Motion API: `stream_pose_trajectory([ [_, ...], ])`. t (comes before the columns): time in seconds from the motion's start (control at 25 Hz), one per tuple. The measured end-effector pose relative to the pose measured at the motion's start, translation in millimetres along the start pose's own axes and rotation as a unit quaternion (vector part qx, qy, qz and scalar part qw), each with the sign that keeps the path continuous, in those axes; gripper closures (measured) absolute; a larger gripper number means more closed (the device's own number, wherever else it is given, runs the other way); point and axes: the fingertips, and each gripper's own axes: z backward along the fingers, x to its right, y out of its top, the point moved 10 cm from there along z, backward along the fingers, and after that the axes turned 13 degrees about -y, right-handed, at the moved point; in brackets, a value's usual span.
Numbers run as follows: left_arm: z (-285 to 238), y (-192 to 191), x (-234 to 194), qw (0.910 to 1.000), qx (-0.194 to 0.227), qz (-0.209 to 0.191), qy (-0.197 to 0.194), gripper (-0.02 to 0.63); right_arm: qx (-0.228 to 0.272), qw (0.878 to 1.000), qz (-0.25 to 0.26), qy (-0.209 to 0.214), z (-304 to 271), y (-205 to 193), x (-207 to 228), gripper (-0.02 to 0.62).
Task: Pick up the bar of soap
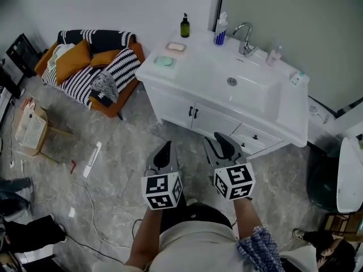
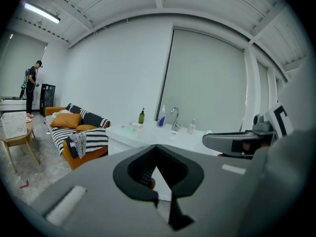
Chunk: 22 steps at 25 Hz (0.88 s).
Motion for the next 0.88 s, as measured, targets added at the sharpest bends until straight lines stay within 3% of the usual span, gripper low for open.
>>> stream_pose_trajectory([
  [0.88, -94, 67, -104, 0.9987, -0.026, -0.025, -0.037, 0.598, -0.021, 1.000, 0.002, -0.020, -146, 47, -23, 0.468],
])
